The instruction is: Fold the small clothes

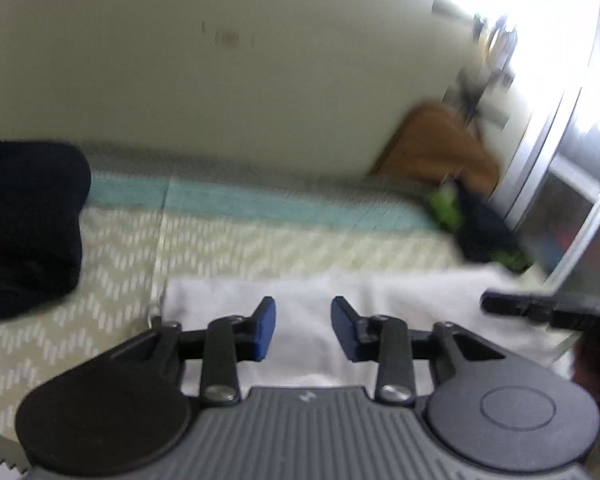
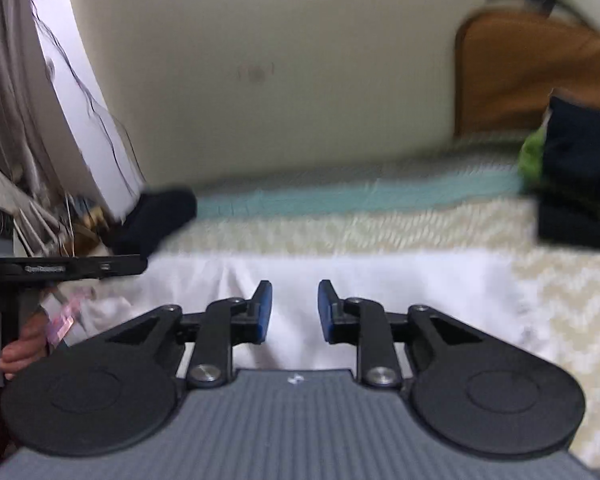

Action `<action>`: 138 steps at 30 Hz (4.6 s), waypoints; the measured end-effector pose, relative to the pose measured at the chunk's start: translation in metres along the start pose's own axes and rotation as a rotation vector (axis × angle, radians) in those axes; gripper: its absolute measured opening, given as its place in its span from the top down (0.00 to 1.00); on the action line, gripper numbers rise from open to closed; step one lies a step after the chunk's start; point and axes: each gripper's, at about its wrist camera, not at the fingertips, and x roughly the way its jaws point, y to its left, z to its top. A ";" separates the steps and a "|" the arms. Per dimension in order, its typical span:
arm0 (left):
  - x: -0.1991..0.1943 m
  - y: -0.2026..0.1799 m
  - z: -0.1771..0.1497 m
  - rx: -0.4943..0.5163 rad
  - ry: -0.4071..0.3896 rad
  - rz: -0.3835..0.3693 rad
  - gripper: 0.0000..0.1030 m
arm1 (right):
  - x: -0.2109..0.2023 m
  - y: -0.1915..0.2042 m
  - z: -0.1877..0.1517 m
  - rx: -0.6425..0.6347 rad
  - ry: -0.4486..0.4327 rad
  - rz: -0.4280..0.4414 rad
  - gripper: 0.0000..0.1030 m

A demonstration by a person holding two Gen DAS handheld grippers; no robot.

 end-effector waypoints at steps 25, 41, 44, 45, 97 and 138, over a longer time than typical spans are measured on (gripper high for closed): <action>0.047 -0.069 -0.008 0.125 0.023 -0.030 0.80 | 0.038 -0.008 -0.008 0.074 0.034 0.004 0.82; 0.053 -0.070 -0.025 0.191 -0.027 0.020 0.80 | -0.005 -0.034 -0.031 0.118 -0.129 -0.033 0.72; 0.053 -0.070 -0.025 0.191 -0.027 0.019 0.80 | 0.007 -0.040 -0.038 0.100 -0.088 -0.073 0.73; 0.053 -0.070 -0.025 0.190 -0.028 0.019 0.80 | 0.006 -0.039 -0.039 0.098 -0.093 -0.073 0.73; 0.046 -0.061 -0.023 0.128 -0.042 -0.156 0.00 | 0.004 -0.045 -0.041 0.143 -0.106 -0.017 0.64; 0.031 -0.066 -0.021 0.157 -0.144 0.066 0.00 | 0.005 -0.045 -0.041 0.144 -0.107 -0.017 0.63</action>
